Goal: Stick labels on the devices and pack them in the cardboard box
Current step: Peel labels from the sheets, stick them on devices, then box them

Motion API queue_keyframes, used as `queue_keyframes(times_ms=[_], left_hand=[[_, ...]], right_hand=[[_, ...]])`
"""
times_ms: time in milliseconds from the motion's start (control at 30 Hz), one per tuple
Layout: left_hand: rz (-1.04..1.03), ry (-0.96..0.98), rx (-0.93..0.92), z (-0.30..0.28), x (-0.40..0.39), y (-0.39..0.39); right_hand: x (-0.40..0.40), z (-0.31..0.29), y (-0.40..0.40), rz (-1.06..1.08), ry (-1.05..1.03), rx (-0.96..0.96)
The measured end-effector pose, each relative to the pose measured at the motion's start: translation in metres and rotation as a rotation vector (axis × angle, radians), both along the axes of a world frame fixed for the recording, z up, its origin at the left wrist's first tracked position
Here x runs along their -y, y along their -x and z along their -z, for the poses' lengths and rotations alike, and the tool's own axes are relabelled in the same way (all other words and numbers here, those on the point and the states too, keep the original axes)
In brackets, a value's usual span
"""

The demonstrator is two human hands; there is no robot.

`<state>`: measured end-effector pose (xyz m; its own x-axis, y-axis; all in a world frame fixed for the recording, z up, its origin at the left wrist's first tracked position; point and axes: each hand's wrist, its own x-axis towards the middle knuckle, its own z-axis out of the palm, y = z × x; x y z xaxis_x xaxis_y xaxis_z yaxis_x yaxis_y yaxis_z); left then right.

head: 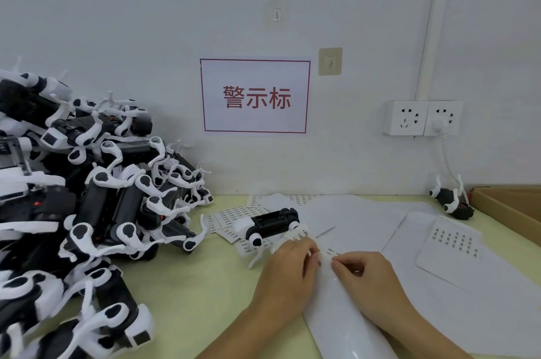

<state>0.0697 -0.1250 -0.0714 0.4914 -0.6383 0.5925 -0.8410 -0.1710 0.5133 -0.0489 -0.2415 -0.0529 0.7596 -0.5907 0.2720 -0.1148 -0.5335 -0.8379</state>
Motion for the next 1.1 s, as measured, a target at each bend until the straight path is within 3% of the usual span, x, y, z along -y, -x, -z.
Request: queue_keyframes(times_ms=[133,333,667,1100], left_hand=[[0.043,0.091,-0.173,-0.001,0.001,-0.002],[0.083,0.126,-0.236,0.001,0.000,-0.004],[0.097,0.079,-0.177,0.003,0.002,-0.004],[0.135,0.004,-0.111,0.002,0.000,-0.001]], right_hand=[[0.005,0.002,-0.001,0.079,-0.007,-0.054],[0.009,0.004,-0.001,0.105,-0.003,-0.128],[-0.001,-0.001,0.000,0.078,0.057,0.026],[-0.005,-0.007,0.001,-0.034,-0.165,0.014]])
